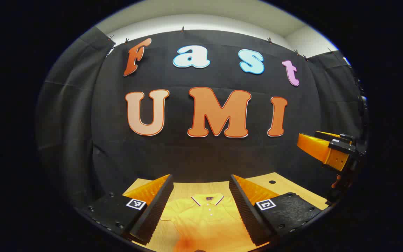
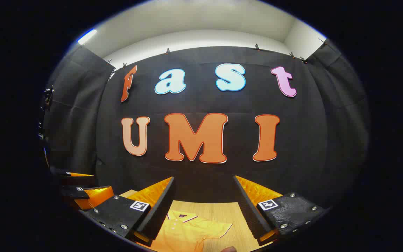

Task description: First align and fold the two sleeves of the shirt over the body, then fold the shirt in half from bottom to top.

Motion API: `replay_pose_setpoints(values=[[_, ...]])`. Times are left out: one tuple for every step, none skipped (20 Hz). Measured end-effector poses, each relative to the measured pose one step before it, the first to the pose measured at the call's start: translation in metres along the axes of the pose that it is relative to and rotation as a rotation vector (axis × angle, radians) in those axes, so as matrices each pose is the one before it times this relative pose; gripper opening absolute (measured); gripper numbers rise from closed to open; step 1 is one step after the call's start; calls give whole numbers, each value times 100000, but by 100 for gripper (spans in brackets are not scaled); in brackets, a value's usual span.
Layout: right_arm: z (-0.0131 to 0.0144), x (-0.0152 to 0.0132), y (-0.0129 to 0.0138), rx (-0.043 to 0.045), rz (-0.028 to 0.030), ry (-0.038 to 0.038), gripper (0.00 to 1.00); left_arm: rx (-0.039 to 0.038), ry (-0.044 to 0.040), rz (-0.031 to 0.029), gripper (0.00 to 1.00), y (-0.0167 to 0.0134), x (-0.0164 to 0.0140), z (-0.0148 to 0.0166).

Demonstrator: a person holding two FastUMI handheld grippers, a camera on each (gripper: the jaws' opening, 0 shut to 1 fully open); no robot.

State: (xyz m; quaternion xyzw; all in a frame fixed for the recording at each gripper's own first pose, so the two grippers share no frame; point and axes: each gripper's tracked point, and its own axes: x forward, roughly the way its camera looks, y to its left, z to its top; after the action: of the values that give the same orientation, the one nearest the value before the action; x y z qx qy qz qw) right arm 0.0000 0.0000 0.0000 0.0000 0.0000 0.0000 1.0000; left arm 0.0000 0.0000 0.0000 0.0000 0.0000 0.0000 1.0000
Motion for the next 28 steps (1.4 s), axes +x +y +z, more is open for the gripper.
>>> replay_pose_setpoints(values=[[239,552,697,-989,2221,805,100,-2336,-319,-922,98,-219,458,604],[702,489,546,-1293,1685,53,97,-2055,-168,-1316,98,-195,207,392],[760,314,498,-582,1839,-382,100,-1639,-1184,-489,98,99,214,878],[958,78,515,67,1771,-1841,97,-87,-1345,97,98,339,119,644],[708,-263,350,-68,1465,-2198,97,623,-566,2279,98,495,-64,539],[568,-409,126,268,263,-3225,100,1241,256,729,98,252,-207,-180],[17,-266,-211,552,-686,-1818,97,1518,-722,-35,98,-170,-310,-6],[-771,-388,183,704,670,1549,92,1723,-499,-251,98,-181,-271,-68],[-1196,-396,631,439,1523,3241,100,1160,-618,1092,98,93,-266,-89],[-1055,-355,278,88,1115,3454,97,211,-185,534,98,134,-275,-347],[-307,-412,-225,7,-425,1449,97,-422,-241,178,98,-132,-417,15],[-269,-300,-350,-231,-1033,77,98,-677,-821,-402,98,-185,-152,79],[-117,-396,-398,-274,-1381,-496,98,-154,-404,105,98,-78,-471,223],[-292,-339,-459,-533,-1598,196,98,-21,-474,325,98,215,-328,108],[-609,-158,-512,-269,-1784,1175,98,246,-587,-70,98,-29,-463,179],[-636,-316,-544,-256,-1270,1883,97,-17,-622,-247,98,-49,-465,25],[-760,-112,-436,113,-1206,2498,97,624,-91,-269,98,-110,-499,-4],[-812,-134,-780,313,-2018,2367,97,839,-213,546,98,4,-718,-316],[-803,-81,-723,357,-1731,2173,97,1002,89,10,96,-43,-558,-331],[-785,94,-632,-437,-1998,2148,98,523,-369,-169,96,-177,-518,-330],[-896,218,-804,-1512,-2392,2206,98,174,-114,-1009,98,-283,-665,-236],[-713,243,-874,-1896,-2794,1848,98,-554,-71,-634,96,-174,-882,-336],[-695,141,-479,-1421,-1639,1845,97,-299,-497,-1475,98,-163,-638,-87],[-467,206,-300,-325,-1266,1194,98,705,-61,-107,98,155,-468,-312],[-439,295,-237,331,-921,1862,98,1456,-490,118,96,379,-407,124],[-572,279,-39,509,-234,2155,98,1354,-287,156,98,299,-355,-82],[-586,347,-94,473,-767,2291,97,706,-139,10,96,287,-350,85],[-577,413,-148,449,-1100,2570,98,227,-58,-652,98,140,-339,-119]])
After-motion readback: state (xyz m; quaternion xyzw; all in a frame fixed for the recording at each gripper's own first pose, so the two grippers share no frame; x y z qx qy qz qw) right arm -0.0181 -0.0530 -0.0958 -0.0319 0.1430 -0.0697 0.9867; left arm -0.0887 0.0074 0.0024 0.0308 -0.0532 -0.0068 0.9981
